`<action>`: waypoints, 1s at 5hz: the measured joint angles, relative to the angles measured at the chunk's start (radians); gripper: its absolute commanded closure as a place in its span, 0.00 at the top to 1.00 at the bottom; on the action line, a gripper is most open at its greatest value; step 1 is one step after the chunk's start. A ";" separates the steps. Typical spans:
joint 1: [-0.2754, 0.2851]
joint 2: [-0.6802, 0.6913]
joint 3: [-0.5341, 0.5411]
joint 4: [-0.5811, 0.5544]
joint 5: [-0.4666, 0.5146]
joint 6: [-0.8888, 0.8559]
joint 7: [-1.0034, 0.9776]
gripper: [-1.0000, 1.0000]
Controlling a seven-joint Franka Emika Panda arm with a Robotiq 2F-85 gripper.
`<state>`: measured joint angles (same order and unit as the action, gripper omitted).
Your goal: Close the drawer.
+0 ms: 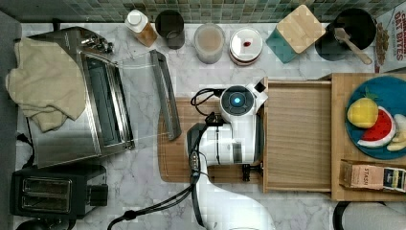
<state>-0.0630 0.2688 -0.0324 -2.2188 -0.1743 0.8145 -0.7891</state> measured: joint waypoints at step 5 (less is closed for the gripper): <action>-0.188 0.039 -0.202 0.037 -0.040 0.176 -0.429 0.00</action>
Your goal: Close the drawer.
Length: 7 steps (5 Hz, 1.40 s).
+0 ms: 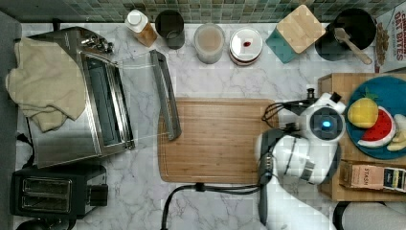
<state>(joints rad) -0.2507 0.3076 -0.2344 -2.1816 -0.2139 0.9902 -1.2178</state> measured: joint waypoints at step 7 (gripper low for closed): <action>0.008 0.002 -0.008 0.010 0.023 -0.022 -0.045 0.00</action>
